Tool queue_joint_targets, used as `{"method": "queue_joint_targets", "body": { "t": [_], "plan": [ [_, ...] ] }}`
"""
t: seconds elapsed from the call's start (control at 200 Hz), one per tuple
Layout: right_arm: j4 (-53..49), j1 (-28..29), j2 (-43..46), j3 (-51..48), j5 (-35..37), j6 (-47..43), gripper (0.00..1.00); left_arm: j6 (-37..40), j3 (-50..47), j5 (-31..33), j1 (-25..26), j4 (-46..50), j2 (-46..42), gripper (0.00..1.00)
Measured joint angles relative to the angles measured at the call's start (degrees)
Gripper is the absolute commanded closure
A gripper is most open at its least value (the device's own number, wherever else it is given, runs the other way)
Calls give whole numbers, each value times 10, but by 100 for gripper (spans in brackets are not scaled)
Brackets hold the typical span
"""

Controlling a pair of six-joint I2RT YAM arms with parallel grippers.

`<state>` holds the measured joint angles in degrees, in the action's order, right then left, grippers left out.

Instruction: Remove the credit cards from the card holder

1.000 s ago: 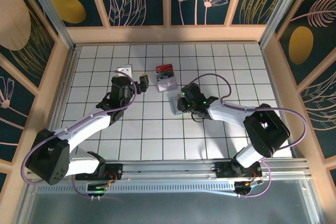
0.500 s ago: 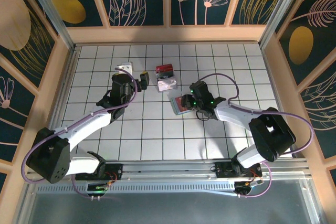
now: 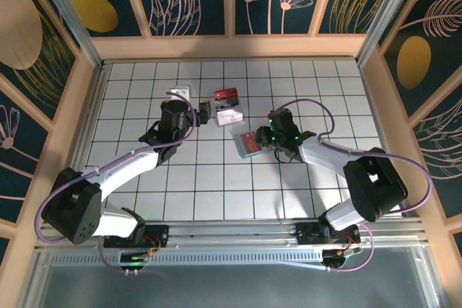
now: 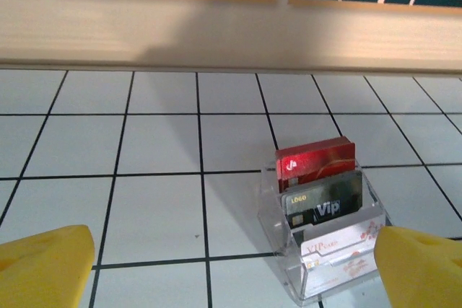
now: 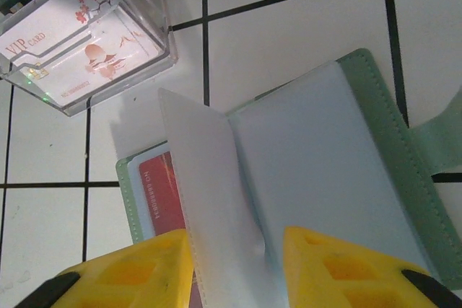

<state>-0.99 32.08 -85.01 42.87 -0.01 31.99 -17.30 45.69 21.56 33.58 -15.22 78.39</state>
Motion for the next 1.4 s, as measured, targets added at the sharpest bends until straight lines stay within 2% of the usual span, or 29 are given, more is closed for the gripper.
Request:
{"method": "queue_joint_targets", "body": {
  "t": [0.365,0.636,0.861,1.096,1.396],
  "plan": [
    [-2,-46,-11,-15,26,-20,79,43,20,26,85,-11,98,1],
    [-14,-52,-36,-15,47,-27,80,63,66,31,136,-17,199,1],
    [-26,-52,-66,-9,45,-31,81,63,78,35,142,-17,233,1],
    [-30,-32,-90,17,38,-31,81,48,80,65,142,-10,242,1],
    [-30,11,-93,21,-29,-7,81,33,80,100,142,-1,242,1]
  ]
}}
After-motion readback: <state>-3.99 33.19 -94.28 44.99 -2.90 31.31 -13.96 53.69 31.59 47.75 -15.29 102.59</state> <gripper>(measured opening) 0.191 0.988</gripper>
